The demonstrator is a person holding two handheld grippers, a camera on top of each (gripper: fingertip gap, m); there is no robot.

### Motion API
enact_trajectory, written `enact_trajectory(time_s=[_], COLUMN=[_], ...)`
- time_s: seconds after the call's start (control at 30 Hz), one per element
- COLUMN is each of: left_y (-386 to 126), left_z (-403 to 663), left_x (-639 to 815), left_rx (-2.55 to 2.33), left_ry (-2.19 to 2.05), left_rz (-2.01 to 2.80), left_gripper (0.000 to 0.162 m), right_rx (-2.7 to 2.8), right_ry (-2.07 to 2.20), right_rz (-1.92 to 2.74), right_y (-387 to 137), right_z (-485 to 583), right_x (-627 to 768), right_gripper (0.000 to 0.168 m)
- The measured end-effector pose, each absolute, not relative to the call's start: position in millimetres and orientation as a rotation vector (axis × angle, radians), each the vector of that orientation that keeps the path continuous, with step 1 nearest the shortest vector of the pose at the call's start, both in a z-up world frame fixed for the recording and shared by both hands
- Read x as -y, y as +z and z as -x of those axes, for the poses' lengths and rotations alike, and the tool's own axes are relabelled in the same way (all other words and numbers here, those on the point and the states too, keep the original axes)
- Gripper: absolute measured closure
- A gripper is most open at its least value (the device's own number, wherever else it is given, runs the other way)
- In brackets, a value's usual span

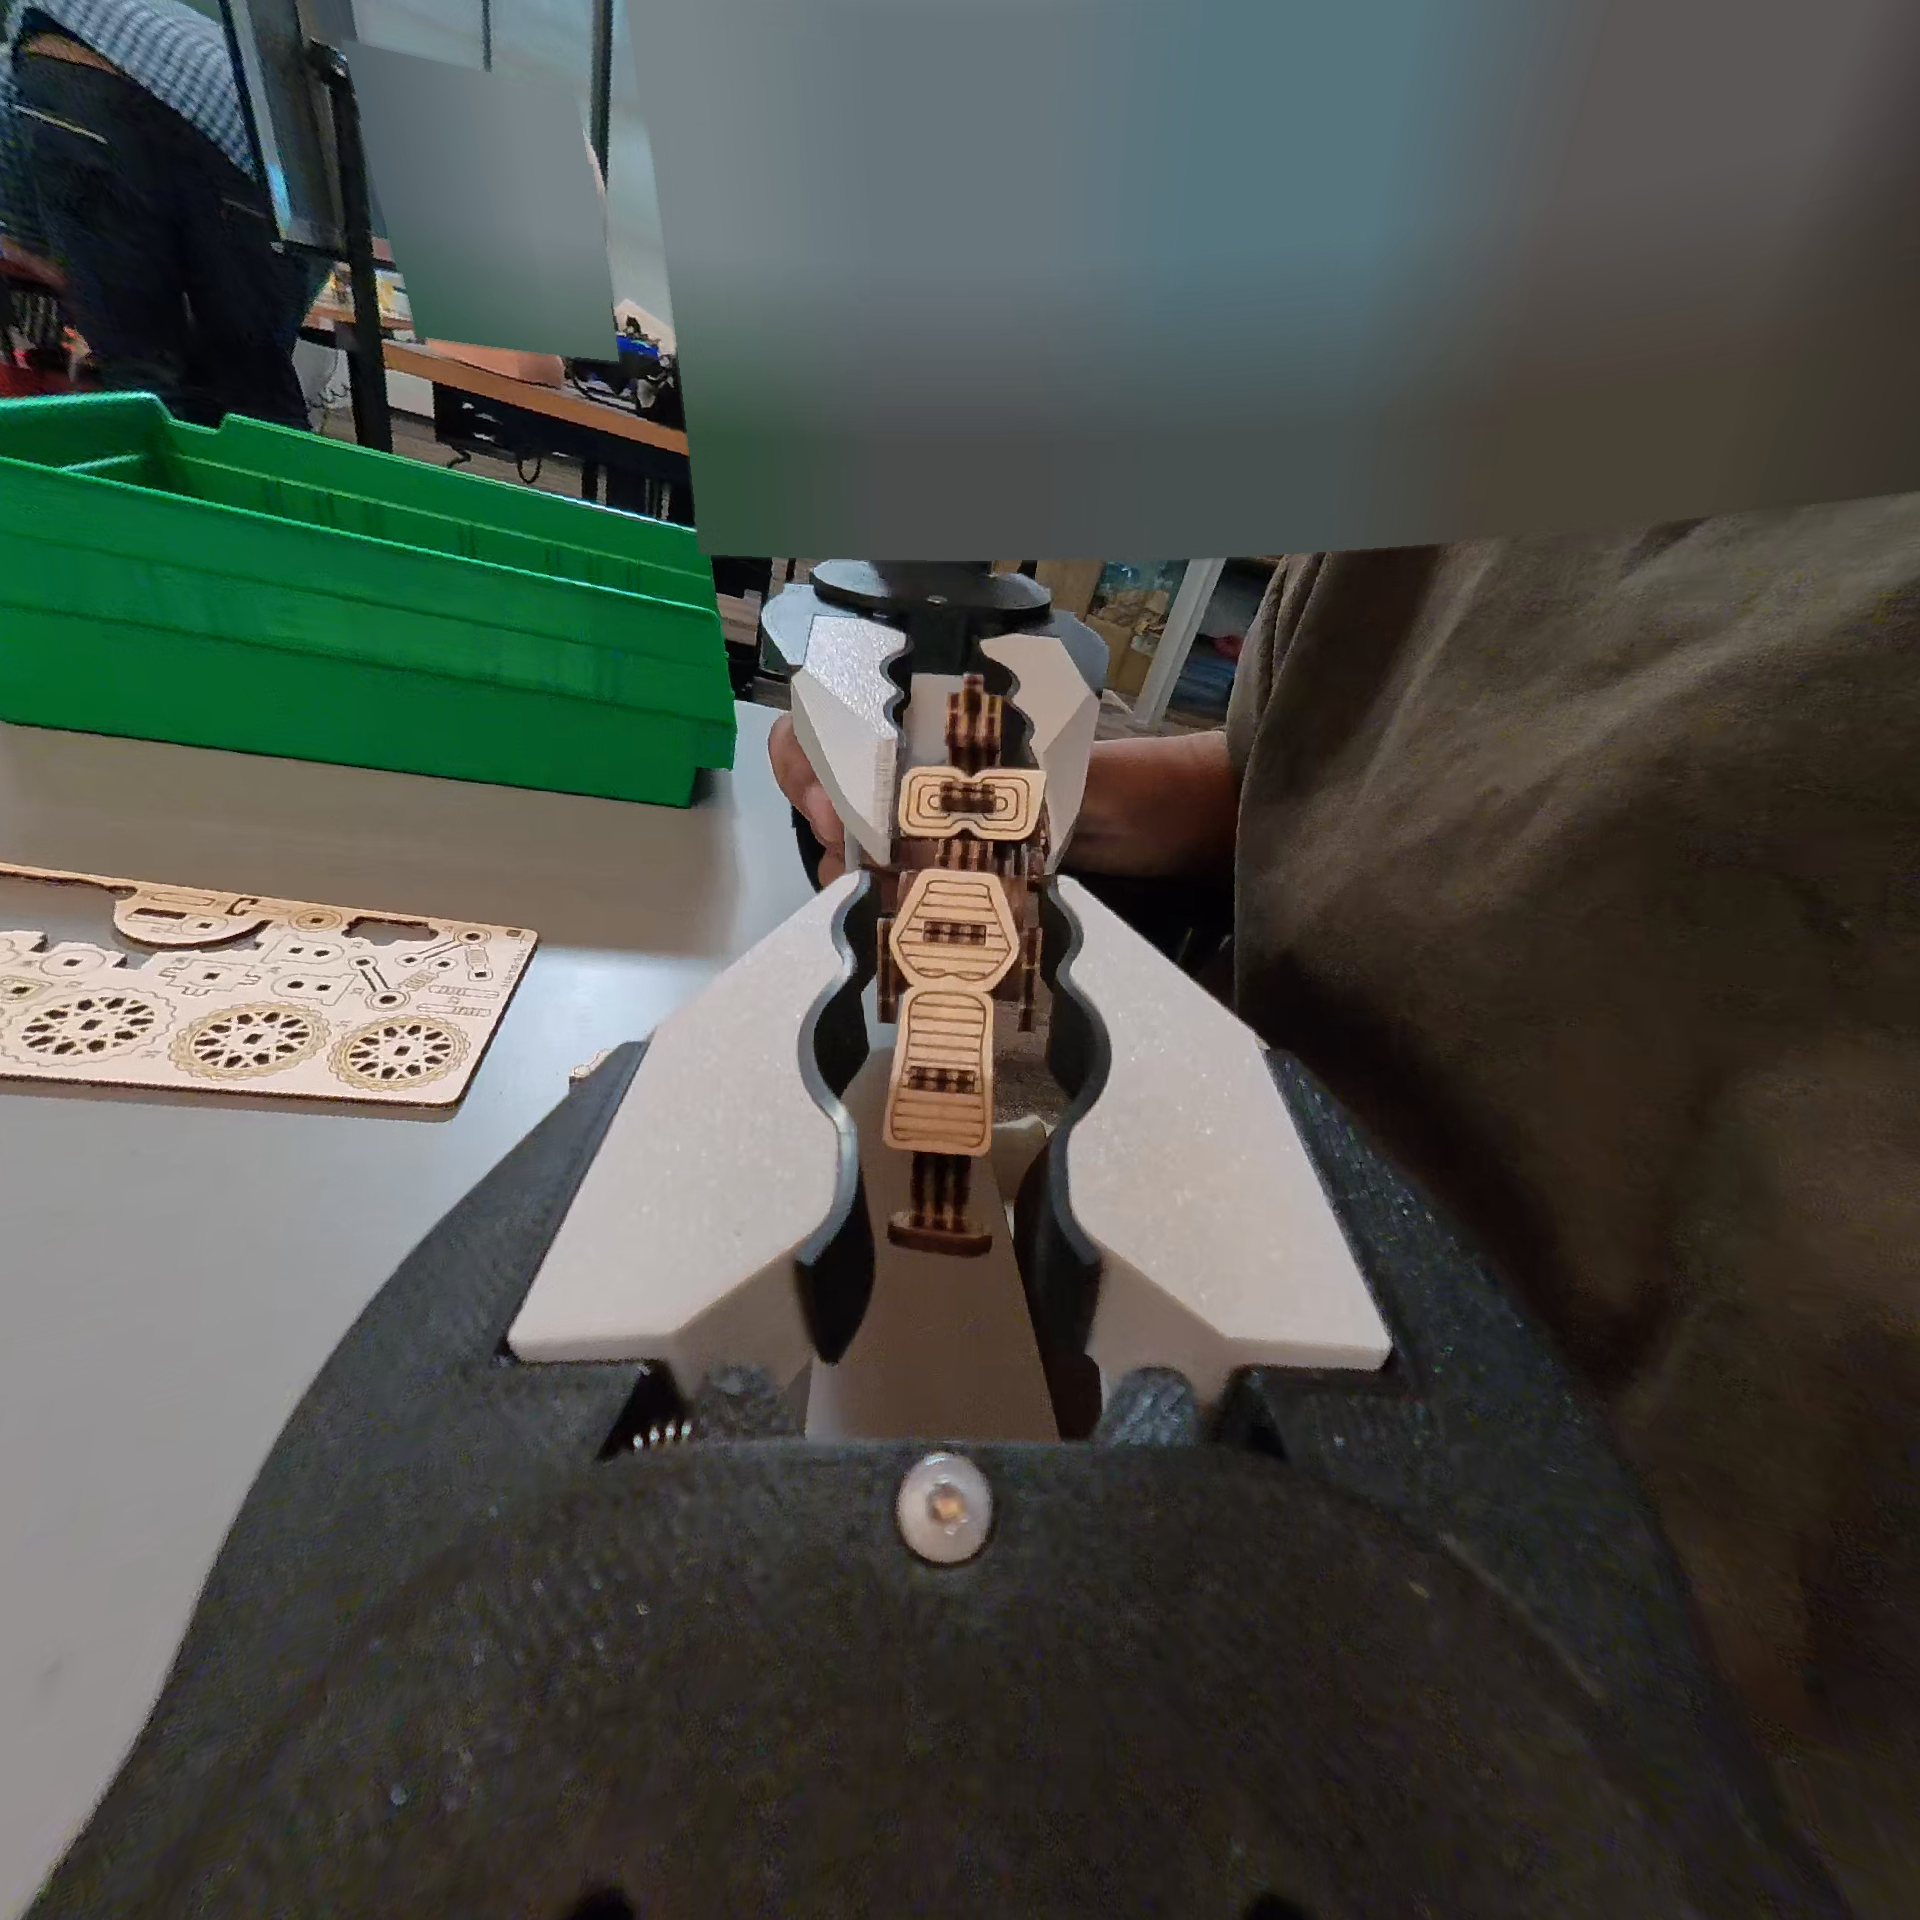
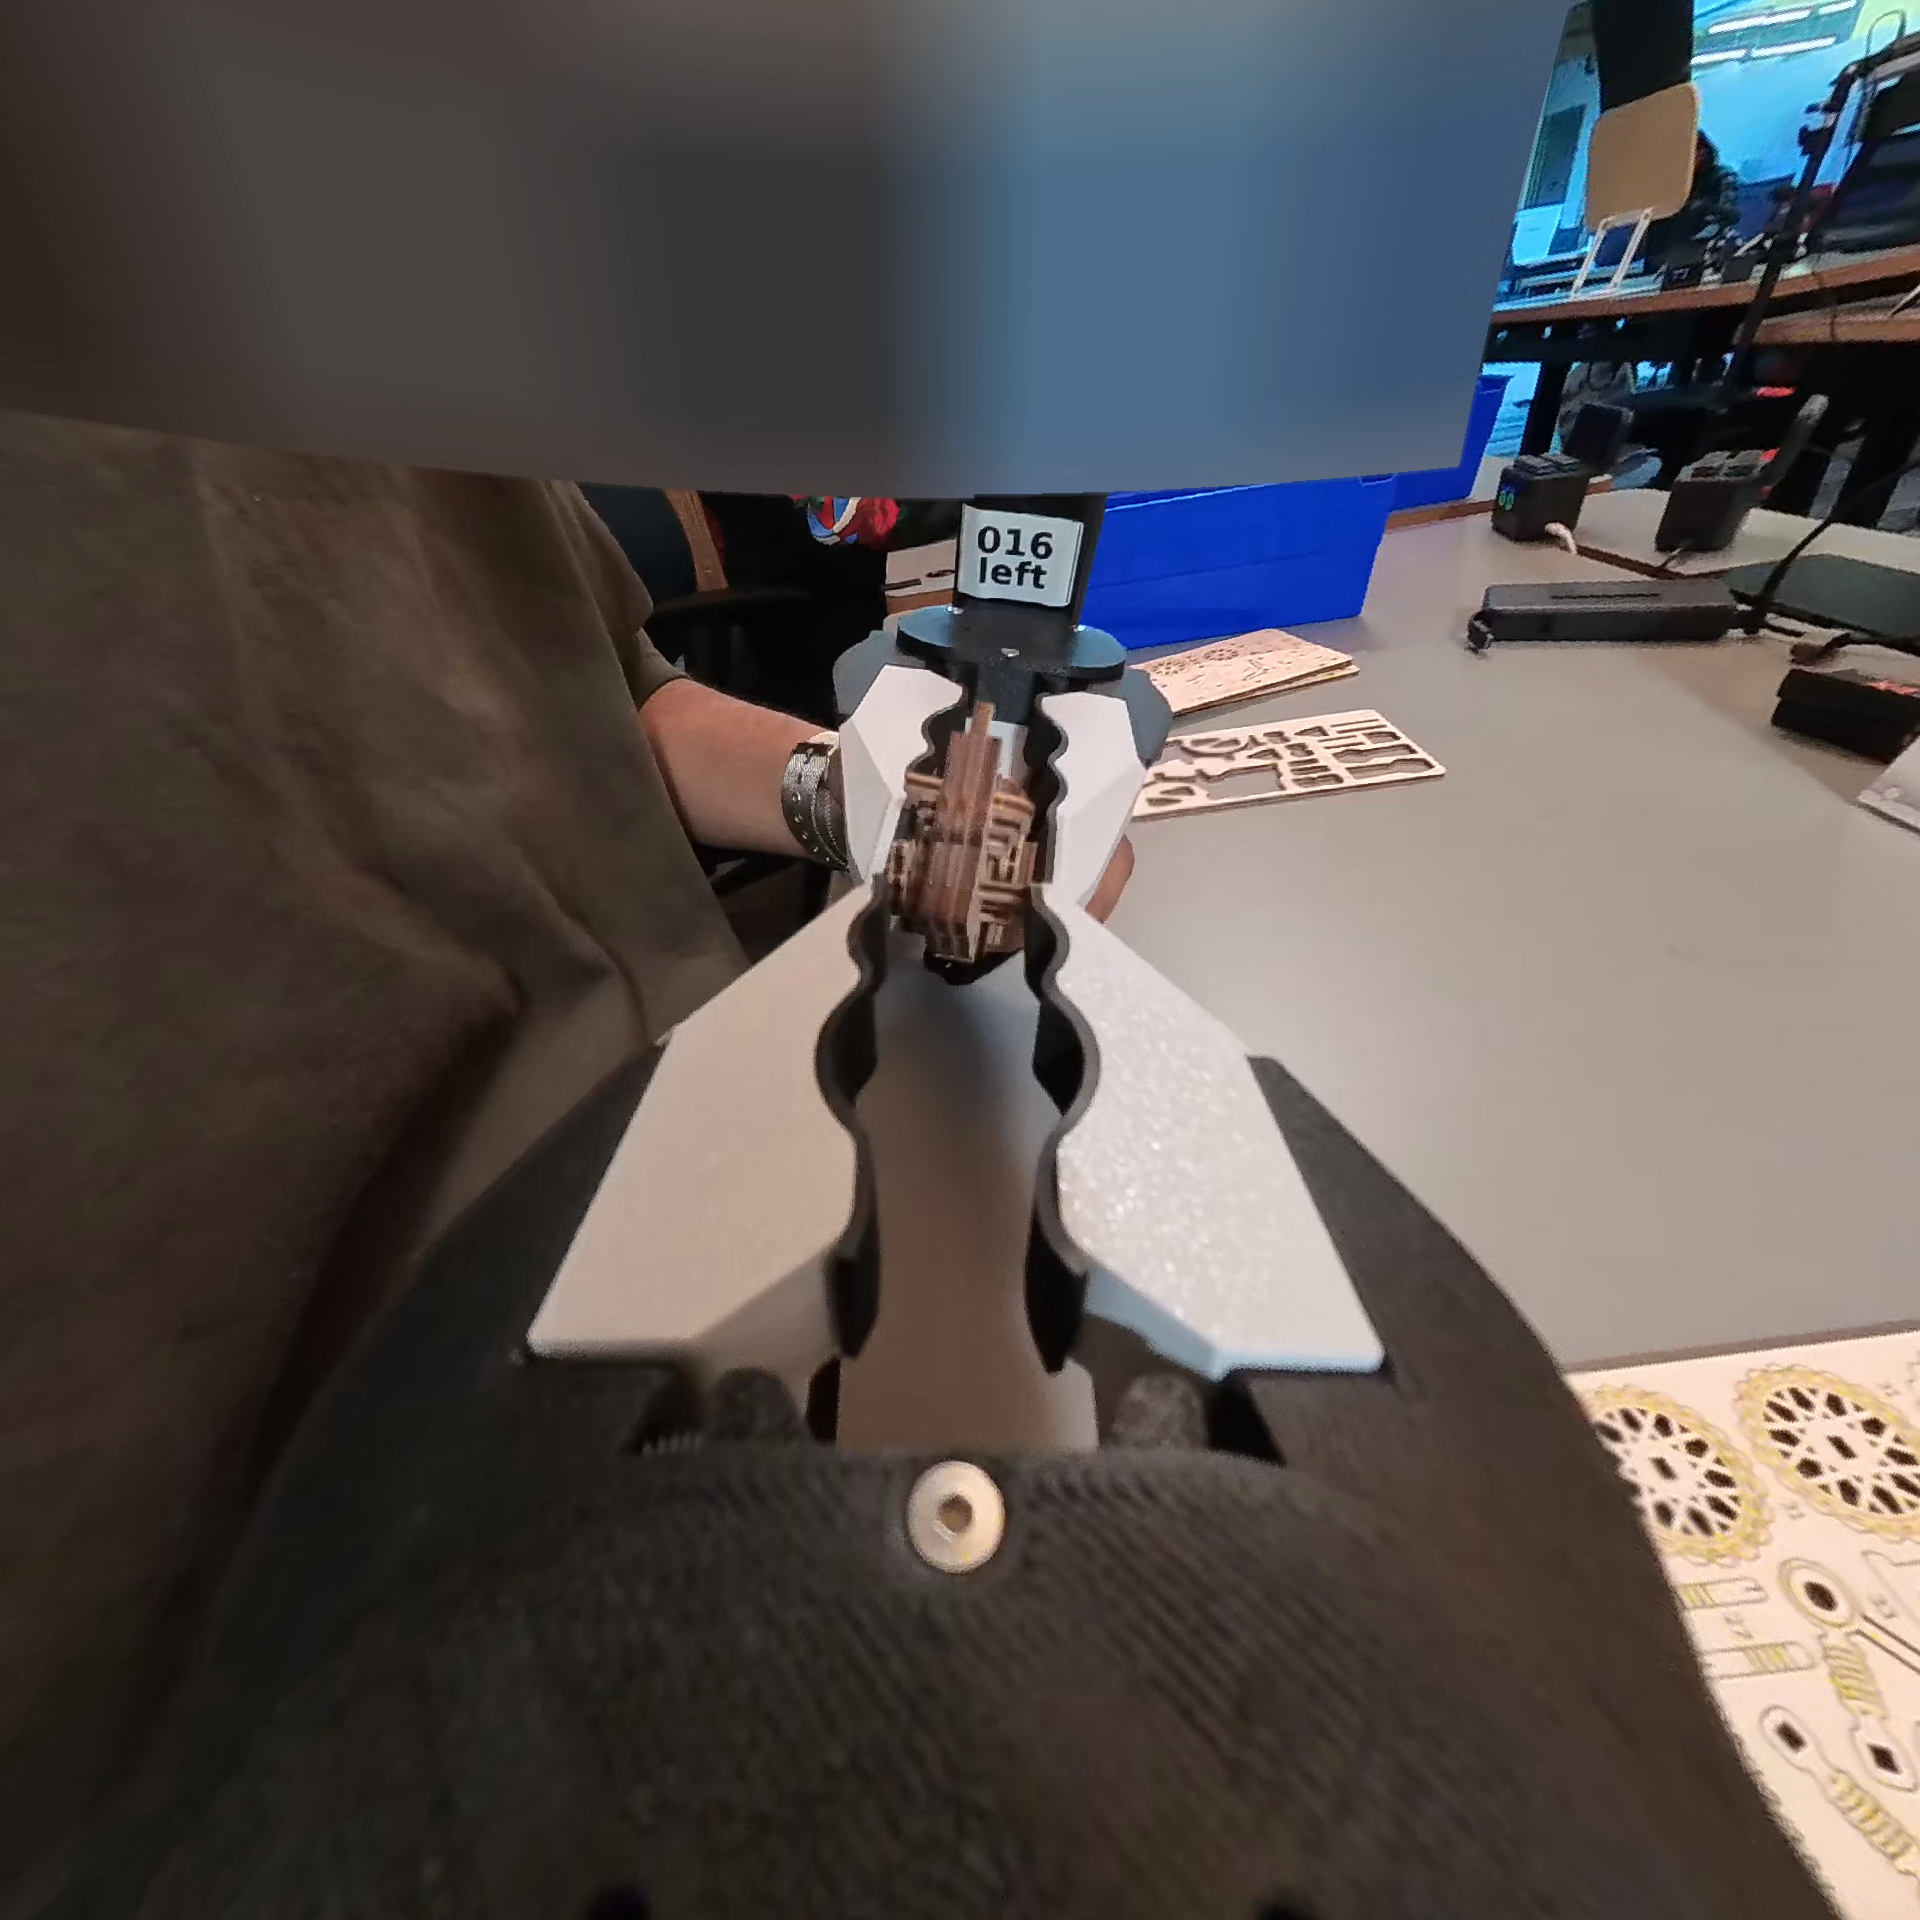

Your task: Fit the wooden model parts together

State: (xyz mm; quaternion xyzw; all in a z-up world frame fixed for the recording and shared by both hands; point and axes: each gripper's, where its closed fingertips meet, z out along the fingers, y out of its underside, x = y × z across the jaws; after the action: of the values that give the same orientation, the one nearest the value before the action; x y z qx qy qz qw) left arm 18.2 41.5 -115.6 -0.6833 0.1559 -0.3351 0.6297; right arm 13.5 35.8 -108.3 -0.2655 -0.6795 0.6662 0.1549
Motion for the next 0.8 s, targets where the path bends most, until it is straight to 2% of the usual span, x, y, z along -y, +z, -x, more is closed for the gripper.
enact_trajectory(time_s=[0.4, 0.53, 0.8], left_y=[-108.8, -110.0, -111.0], left_z=[-11.0, -7.0, -3.5], left_x=[-44.9, -48.2, -50.6], left_rx=[-0.292, -0.26, -0.239], left_ry=[-0.727, -0.703, -0.68], left_rz=[1.527, 1.537, 1.543], left_gripper=[0.127, 0.132, 0.132], right_rx=[1.934, 1.932, 1.943], right_ry=[1.884, 1.884, 1.847], right_rz=[0.833, 0.852, 0.876], right_y=[-108.8, -109.8, -113.8], right_z=[-9.1, -7.9, -5.1], right_x=[-45.8, -48.1, -49.8], right_gripper=[0.144, 0.144, 0.144])
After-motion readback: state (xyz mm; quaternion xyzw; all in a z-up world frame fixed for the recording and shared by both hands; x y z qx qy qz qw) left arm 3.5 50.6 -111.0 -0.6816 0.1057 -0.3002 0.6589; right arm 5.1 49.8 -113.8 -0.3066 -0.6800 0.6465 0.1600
